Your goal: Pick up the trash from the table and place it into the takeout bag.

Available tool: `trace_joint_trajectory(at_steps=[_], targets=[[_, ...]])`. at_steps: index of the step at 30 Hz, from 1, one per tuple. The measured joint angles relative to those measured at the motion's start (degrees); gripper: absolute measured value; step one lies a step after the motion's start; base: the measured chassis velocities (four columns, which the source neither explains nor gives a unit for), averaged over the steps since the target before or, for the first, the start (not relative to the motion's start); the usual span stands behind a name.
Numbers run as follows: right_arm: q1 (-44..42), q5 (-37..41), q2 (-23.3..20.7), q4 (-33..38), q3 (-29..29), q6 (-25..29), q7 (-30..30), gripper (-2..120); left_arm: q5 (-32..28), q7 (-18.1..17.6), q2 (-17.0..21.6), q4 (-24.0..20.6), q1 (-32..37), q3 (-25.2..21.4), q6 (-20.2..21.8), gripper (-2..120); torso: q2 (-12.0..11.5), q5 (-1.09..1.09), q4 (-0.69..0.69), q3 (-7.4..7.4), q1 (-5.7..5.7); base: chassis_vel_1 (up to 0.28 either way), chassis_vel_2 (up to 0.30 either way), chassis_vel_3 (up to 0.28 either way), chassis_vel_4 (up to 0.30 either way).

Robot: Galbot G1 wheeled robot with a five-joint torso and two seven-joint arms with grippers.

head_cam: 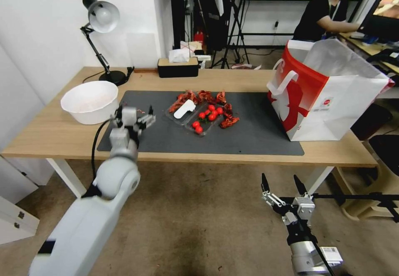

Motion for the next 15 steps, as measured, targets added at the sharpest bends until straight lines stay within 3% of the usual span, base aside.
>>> trace_joint_trajectory(at_steps=[6, 9, 10, 12, 15], targets=[[-0.1, 0.0, -0.2, 0.1, -0.1, 0.2, 0.0, 100, 1.6, -0.1, 0.5, -2.5, 4.3, -2.5, -2.5, 100, 0.0, 0.03, -0.09, -0.01, 0.00, 0.000, 0.000, 0.000, 0.000], [0.1, 0.1, -0.8, 0.3, -0.2, 0.2, -0.1, 100, 3.5, 2.5, 1.1, -4.8, 13.1, -5.6, -6.1, 100, 0.0, 0.01, 0.01, -0.01, -0.01, 0.000, 0.000, 0.000, 0.000], [0.1, 0.1, -0.8, 0.3, -0.2, 0.2, -0.1, 100, 3.5, 2.5, 1.1, -4.8, 13.1, -5.6, -6.1, 100, 0.0, 0.01, 0.01, -0.01, -0.01, 0.000, 0.000, 0.000, 0.000], [0.3, 0.2, -1.2, 0.5, -0.3, 0.3, -0.1, 100, 4.8, 4.3, 1.2, -6.5, 19.4, -8.3, -10.5, 100, 0.0, 0.01, -0.02, -0.01, 0.00, 0.000, 0.000, 0.000, 0.000], [0.4, 0.2, -1.4, 0.5, -0.5, 0.3, -0.1, 100, 5.5, 5.7, 0.6, -7.4, 23.6, -10.6, -14.6, 100, 0.0, 0.03, -0.02, -0.01, 0.00, 0.000, 0.000, 0.000, 0.000]])
